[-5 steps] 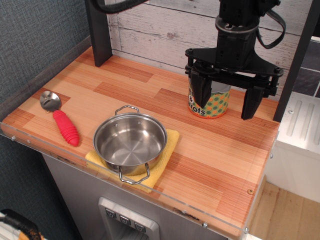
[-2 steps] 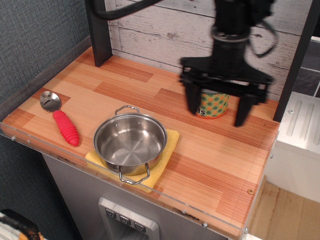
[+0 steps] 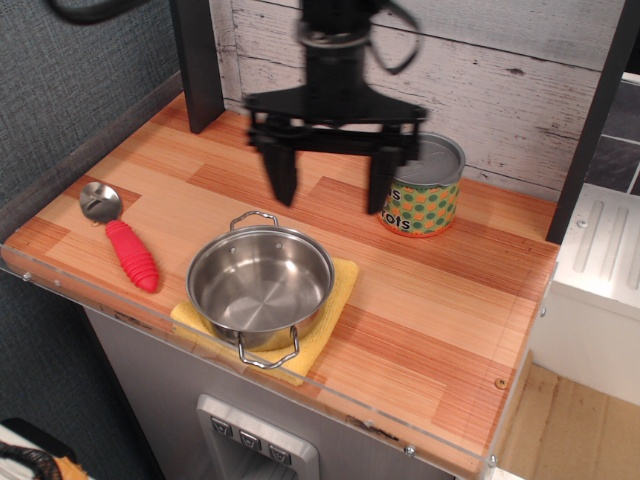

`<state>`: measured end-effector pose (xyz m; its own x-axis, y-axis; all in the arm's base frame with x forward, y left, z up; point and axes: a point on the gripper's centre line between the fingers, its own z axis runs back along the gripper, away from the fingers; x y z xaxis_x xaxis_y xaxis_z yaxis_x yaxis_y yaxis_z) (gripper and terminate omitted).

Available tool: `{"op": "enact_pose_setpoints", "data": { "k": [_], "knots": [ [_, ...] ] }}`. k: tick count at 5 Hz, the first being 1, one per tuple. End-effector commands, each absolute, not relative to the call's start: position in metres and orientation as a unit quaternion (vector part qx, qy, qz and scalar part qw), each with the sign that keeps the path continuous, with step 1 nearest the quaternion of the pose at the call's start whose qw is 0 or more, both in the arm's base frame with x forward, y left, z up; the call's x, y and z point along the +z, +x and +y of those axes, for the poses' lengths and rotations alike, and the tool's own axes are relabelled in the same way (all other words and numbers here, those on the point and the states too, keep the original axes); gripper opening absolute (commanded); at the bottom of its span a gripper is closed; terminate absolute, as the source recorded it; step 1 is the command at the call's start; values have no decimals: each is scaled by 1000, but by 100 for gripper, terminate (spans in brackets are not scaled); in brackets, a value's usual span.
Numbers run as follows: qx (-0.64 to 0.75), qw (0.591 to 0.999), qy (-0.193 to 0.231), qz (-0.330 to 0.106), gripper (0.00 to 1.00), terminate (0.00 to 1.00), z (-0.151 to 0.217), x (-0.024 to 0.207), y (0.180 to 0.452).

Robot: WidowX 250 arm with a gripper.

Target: Move red utensil directly to left of can.

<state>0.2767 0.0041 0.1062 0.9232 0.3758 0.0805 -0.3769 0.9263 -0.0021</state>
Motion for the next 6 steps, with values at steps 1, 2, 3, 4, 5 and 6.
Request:
{"op": "enact_pose_setpoints", "data": {
  "k": [1,2,3,4,5,6],
  "knots": [
    [308,948,19,-75,100,0,68,120,248],
    [351,933,23,-79,100,0,95,114,239],
    [381,921,30,-74,100,0,115,103,236],
    [419,905,44,-66,100,0,133,87,238],
    [436,897,55,-53,100,0,144,67,242],
    [449,890,47,-60,100,0,148,53,241]
  ]
}}
